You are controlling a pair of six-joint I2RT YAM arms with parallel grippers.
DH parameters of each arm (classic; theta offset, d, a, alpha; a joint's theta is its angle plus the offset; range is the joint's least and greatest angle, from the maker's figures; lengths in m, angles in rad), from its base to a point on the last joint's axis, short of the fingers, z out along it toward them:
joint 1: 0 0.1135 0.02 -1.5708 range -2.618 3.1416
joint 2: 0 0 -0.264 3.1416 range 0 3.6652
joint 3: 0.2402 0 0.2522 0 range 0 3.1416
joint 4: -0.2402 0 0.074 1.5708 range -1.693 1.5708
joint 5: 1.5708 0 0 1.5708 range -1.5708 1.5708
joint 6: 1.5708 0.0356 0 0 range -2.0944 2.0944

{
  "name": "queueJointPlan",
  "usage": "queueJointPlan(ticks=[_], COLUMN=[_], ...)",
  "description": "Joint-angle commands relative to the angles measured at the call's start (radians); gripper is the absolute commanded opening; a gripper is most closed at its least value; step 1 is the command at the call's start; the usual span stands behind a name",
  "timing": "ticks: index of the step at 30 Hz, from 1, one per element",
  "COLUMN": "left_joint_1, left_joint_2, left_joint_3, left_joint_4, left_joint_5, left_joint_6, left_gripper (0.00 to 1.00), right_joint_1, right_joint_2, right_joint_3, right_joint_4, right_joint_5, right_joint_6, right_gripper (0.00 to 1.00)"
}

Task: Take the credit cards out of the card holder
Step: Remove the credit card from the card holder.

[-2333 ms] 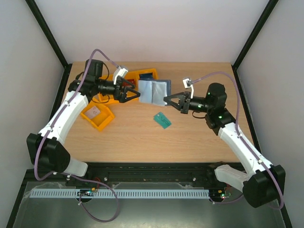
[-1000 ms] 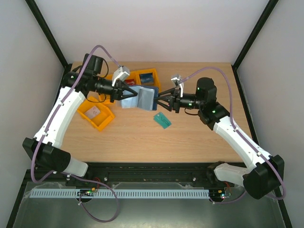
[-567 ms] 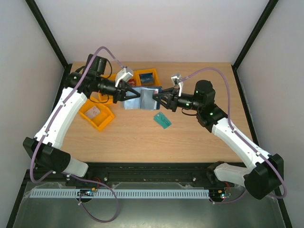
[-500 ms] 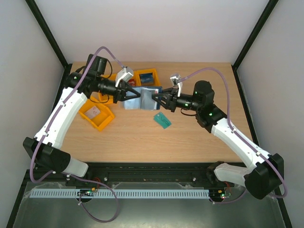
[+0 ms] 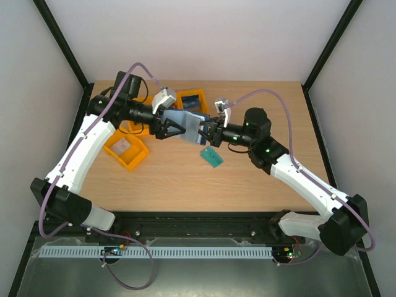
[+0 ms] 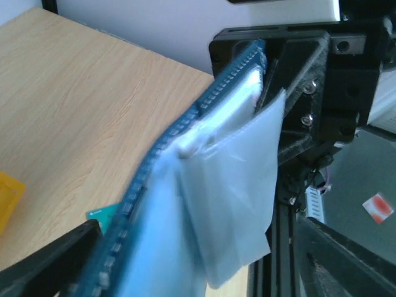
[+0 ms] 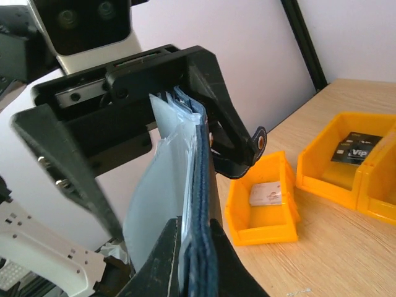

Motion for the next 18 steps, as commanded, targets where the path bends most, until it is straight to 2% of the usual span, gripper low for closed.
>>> queueJointPlan(ticks=[1, 4, 9, 15, 18], left_joint_1=[-0.008, -0.028, -0.084, -0.136, -0.131], left_joint_2=[-0.018, -0.020, 0.011, 0.034, 0.031], left_joint_3=[-0.022, -0.045, -0.062, -0.099, -0.126], left_joint_4=[-0.032, 0.032, 0.176, 0.253, 0.269], left_joint_5=[-0.006, -0.057, -0.257, -0.540, -0.610], left_joint_6=[0.059, 0.008, -0.130, -0.149, -0.138], left_gripper=[0.96, 0.99, 0.99, 0.99, 0.99], right_joint_1=[0.006, 0.009, 0.056, 0.070, 0.070], right_joint_2=[0.004, 0.043, 0.084, 0.082, 0.071], right_joint_3=[0.036, 0.044, 0.062, 0.067, 0.065], right_joint_4=[0.005, 0.011, 0.032, 0.049, 0.047], right_joint_5=[0.126, 0.165, 0.248, 0.250, 0.236], right_joint_6=[0.050, 0.100, 0.147, 0.157, 0.169], right_gripper=[0.02, 0.02, 0.02, 0.02, 0.02])
